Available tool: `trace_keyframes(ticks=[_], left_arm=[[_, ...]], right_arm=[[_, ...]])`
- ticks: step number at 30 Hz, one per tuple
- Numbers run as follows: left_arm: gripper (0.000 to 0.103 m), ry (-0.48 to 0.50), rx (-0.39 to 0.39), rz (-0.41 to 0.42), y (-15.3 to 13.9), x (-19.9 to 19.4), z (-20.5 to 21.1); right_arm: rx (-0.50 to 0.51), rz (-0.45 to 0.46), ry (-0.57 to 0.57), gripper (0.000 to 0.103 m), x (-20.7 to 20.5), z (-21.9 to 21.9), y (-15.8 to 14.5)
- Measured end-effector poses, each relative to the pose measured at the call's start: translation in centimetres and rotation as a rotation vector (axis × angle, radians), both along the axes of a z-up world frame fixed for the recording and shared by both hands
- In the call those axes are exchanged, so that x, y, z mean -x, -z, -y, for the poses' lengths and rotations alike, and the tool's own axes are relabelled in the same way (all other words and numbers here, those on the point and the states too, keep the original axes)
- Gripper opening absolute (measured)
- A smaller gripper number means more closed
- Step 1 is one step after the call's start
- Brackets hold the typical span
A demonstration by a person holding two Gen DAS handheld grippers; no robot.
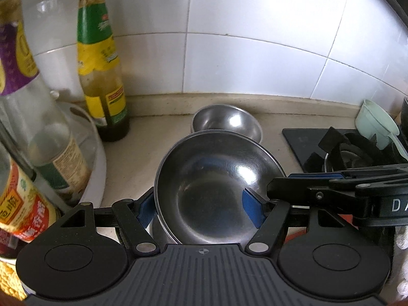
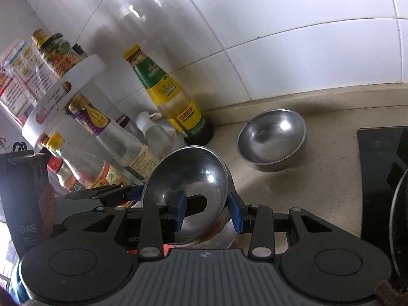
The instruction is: Organize plates and bowls
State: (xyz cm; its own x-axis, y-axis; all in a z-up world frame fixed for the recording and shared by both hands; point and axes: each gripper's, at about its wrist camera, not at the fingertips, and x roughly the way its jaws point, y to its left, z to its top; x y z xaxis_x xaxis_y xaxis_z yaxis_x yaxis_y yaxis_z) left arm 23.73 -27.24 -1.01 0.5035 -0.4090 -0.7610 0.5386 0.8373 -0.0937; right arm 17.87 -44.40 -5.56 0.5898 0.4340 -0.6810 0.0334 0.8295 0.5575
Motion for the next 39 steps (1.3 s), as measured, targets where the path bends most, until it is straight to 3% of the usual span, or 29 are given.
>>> trace_keyframes(ticks=[32,39], left_arm=[[0.073,-0.009,-0.02,-0.057,1.9,-1.3,-0.3],[0.076,-0.009,-0.026,-0.037,1.6,-1.3,-0.4]], right_arm=[[0.018,-0.066,-0.023,0.035,-1.2,-1.2,1.9],[0.022,-0.064,-0.029,0.035,-1.4,-1.5,1.9]])
